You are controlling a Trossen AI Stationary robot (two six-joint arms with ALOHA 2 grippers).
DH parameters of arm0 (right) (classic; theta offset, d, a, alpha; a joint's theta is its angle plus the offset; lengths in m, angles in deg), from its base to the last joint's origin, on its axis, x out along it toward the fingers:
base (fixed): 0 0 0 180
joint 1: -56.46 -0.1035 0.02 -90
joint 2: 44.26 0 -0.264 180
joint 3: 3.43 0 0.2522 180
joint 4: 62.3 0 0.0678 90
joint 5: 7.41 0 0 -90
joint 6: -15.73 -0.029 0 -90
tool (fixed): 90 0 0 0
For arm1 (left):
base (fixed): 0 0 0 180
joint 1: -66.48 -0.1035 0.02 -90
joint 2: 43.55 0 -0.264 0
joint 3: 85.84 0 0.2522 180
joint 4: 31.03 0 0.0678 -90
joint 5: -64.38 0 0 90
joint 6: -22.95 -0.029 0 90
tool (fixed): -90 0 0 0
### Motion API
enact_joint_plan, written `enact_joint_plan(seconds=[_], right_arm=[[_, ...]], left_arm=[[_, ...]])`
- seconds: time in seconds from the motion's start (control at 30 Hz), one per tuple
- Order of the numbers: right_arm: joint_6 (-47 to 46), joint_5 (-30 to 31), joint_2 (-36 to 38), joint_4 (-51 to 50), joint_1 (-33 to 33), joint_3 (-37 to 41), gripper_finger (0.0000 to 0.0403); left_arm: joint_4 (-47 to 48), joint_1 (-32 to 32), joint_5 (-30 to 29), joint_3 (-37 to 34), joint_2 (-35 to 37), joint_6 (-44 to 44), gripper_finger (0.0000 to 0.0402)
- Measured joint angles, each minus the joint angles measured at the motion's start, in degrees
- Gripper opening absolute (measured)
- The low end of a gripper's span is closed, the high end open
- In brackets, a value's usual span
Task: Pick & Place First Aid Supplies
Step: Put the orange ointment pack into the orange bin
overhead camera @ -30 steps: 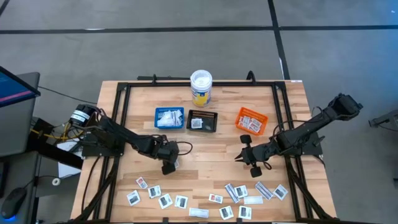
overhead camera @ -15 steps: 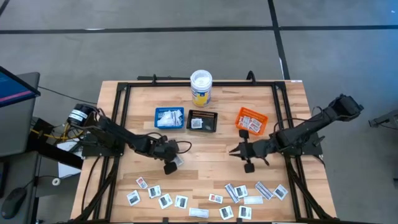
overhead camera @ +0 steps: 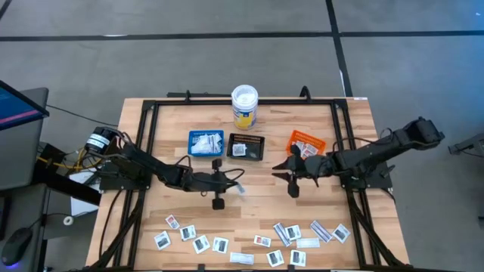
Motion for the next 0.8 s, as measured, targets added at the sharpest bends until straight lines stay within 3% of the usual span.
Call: enact_joint_plan(seconds=[0.13,0.37,0.8], right_arm=[[-0.97,-5.67,-1.69,6.57,1.04,-0.04,0.0127],[-1.61,-5.85,-12.03,18.79,1.17,-0.68,0.0167],[-1.33,-5.60,-24.78,20.94,2.28,-12.23,0.0159]], left_arm=[[-3.32,-0.13,-2.34,0.00,0.02,-4.40,0.0004],[-12.95,-0.81,-4.29,0.09,0.13,-9.98,0.0004],[-13.67,-1.09,-4.29,0.11,0.17,-9.61,0.0004]])
